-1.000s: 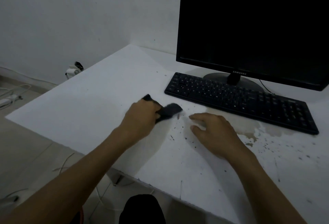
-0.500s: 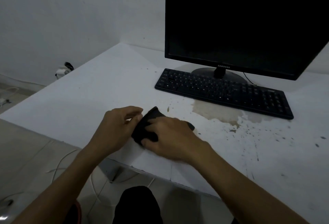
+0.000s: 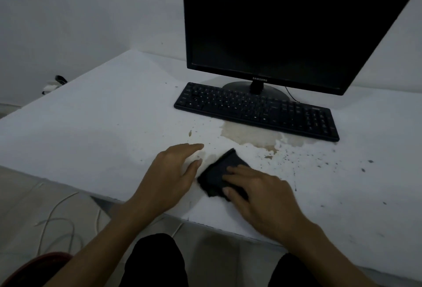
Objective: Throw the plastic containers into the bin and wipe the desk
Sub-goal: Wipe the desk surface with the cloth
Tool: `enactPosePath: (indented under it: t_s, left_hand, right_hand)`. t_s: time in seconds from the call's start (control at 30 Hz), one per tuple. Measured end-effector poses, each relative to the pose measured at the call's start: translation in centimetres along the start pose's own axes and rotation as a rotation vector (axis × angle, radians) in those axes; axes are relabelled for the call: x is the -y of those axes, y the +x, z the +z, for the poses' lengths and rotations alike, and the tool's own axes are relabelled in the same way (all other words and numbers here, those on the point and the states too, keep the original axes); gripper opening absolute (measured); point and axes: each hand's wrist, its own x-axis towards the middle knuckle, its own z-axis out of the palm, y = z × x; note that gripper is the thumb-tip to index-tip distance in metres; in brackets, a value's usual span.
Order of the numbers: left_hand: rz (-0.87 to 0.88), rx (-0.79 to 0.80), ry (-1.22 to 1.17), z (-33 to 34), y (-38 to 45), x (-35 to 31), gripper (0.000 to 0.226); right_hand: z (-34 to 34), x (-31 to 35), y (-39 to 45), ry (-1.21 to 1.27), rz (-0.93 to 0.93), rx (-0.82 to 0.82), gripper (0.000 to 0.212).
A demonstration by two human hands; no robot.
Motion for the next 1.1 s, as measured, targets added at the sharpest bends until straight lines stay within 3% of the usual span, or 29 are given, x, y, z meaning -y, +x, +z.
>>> enactPosePath:
  t_s: [0.13,0.3,0.47,0.67,0.83,0.9,0.97,1.1]
  left_hand:
    - [0.006,-0.028,-0.062,0.9,0.0,-1.7,0.043]
    - [0.024,-0.027,-0.049,2.5,0.6,-2.3,0.036]
    - [0.034,0.057,-0.018,3.3,1.4,-3.8,0.043]
    - [0.044,0.108,-0.044,5.2,2.1,-5.9,0.034]
    - [0.074,0.116,-0.096,6.6,2.3,-7.3,0.034]
    - [0.107,0.11,-0.094,7.1,2.6,-7.7,0.034]
    - [0.124,0.127,-0.103,7.9,2.8,-8.4,0.034]
    - [0.154,0.208,-0.114,9.9,3.6,-10.0,0.034]
  right_hand:
    - [-0.4,-3.9,0.3,-0.021,0.257,-0.144,0.028]
    - [-0.4,-2.3,-1.7,-0.042,0.064,-0.027,0.027]
    - [-2.3,-8.3,-1.1,-0.047,0.329,-0.067,0.034]
    - [-2.4,-6.1,-5.4,-0.025,0.135,-0.035,0.027]
    - [-6.1,-13.0,-8.9,-0.094,0.69,-0.159,0.03]
    - [-6.8,-13.9,-9.2,-0.112,0.791,-0.192,0.032]
    - [-6.1,-12.8,-8.9,-0.101,0.73,-0.173,0.031]
    - [-4.3,-11.4,-9.0,-0.08,0.378,-0.168,0.027]
